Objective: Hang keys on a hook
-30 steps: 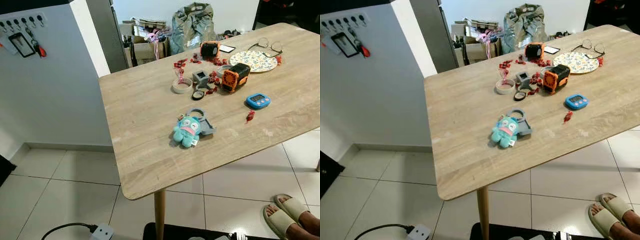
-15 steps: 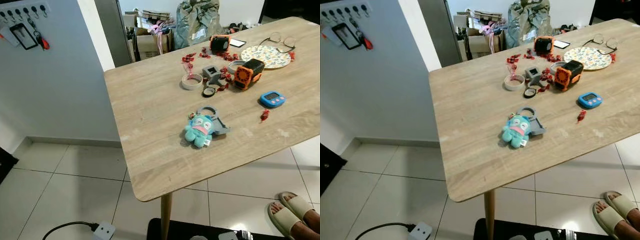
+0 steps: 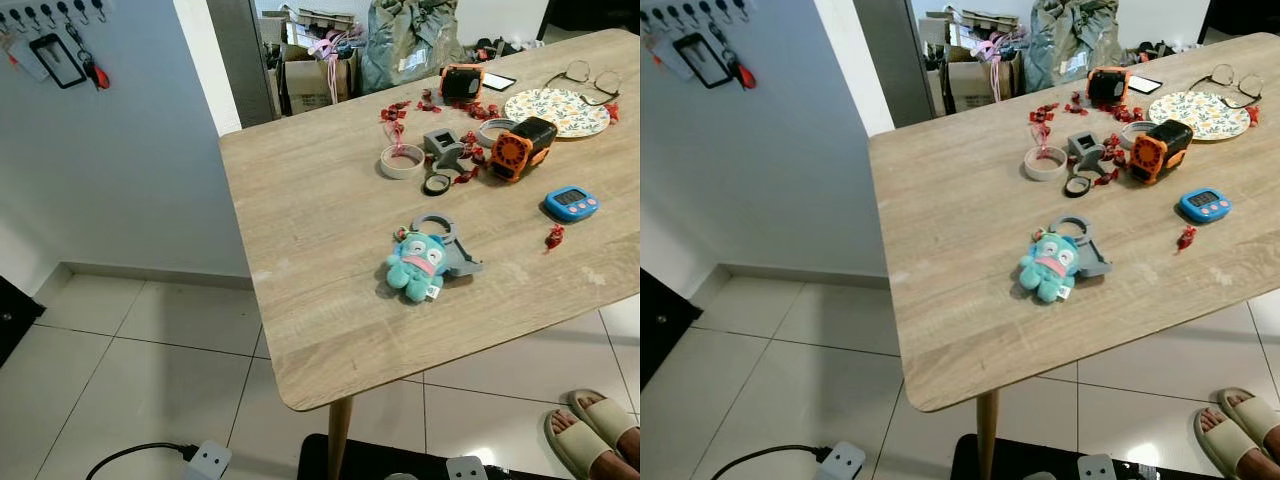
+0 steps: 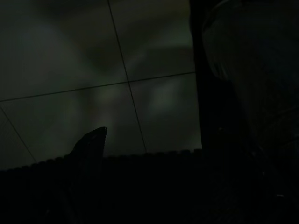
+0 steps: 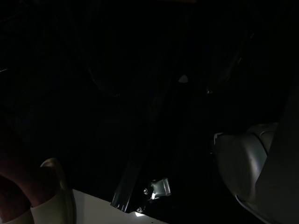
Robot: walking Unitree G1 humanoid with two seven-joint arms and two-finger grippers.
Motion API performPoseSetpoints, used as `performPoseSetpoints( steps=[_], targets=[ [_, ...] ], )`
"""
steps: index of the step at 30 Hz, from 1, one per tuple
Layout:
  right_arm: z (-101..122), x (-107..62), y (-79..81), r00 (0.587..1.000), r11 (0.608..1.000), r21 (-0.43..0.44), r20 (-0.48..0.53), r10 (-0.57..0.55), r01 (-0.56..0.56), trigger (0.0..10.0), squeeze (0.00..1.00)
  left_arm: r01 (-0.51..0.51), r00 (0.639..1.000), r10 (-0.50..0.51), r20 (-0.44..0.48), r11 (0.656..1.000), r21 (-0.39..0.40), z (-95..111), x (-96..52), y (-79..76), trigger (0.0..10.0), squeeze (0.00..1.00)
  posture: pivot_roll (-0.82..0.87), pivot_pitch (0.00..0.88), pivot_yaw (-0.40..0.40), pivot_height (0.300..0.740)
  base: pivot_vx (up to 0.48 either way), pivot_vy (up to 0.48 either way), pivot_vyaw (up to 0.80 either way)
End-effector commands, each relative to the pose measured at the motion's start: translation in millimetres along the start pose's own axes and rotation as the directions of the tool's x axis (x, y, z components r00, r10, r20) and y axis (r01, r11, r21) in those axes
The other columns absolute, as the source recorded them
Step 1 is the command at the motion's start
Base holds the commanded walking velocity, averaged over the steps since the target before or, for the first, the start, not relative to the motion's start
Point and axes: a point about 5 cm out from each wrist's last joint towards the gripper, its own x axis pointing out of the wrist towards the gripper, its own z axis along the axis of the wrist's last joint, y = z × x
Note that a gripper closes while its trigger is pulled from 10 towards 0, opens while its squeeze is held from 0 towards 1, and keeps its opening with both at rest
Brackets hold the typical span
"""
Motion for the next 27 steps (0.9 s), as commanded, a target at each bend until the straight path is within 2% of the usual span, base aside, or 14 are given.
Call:
performPoseSetpoints(
  steps=[1,5,7,8,14,17,21,27],
  targets=[
    [-5.8,-2.1,7.3,0.999,0.999,-0.009,-0.028,0.036,-0.037,10.0,0.0,0.033,0.999,-0.033,-0.024,0.999,-0.014,-7.8,2.2,-11.5,10.0,0.0,-0.17,0.108,0.118,0.74,0.0,0.0,0.0],
    [-5.8,-1.8,8.2,0.997,0.997,-0.02,-0.039,0.069,-0.07,10.0,0.0,0.029,0.999,-0.03,-0.015,0.999,-0.032,-6.9,2.3,-11.8,10.0,0.0,-0.17,0.105,0.115,0.74,0.0,0.0,0.0],
    [-5.5,-1.5,7.8,0.996,0.996,-0.036,-0.043,0.081,-0.083,10.0,0.0,0.021,1.0,-0.021,-0.004,0.998,-0.066,-6.5,2.5,-12.0,10.0,0.0,-0.18,0.115,0.11,0.74,0.0,0.0,0.0],
    [-5.8,-1.3,7.4,0.996,0.995,-0.046,-0.044,0.083,-0.085,10.0,0.0,0.014,1.0,-0.014,0.002,0.996,-0.093,-6.9,2.6,-12.2,10.0,0.0,-0.18,0.129,0.107,0.74,0.0,0.0,0.0],
    [-10.1,-1.8,6.5,0.996,0.994,-0.069,-0.047,0.08,-0.083,10.0,0.0,-0.006,1.0,0.005,-0.007,0.992,-0.125,-12.4,2.6,-13.0,10.0,0.0,-0.18,0.192,0.107,0.74,0.0,0.0,0.0],
    [-18.4,-3.3,6.2,0.996,0.994,-0.079,-0.058,0.068,-0.073,10.0,0.0,-0.038,0.999,0.035,-0.025,0.982,-0.183,-22.8,2.2,-13.9,10.0,0.0,-0.18,0.251,0.106,0.74,0.0,0.0,0.0],
    [-25.4,-4.5,6.4,0.995,0.992,-0.098,-0.071,0.073,-0.08,10.0,0.0,-0.045,0.999,0.038,-0.039,0.976,-0.214,-30.9,1.8,-16.0,10.0,0.0,-0.17,0.307,0.094,0.74,0.0,0.0,0.0],
    [-36.1,-6.7,6.8,0.993,0.99,-0.11,-0.09,0.082,-0.092,10.0,0.0,-0.051,0.998,0.038,-0.054,0.962,-0.269,-42.6,1.1,-20.2,10.0,0.0,-0.17,0.348,0.081,0.74,0.0,0.0,0.0]
  ],
)
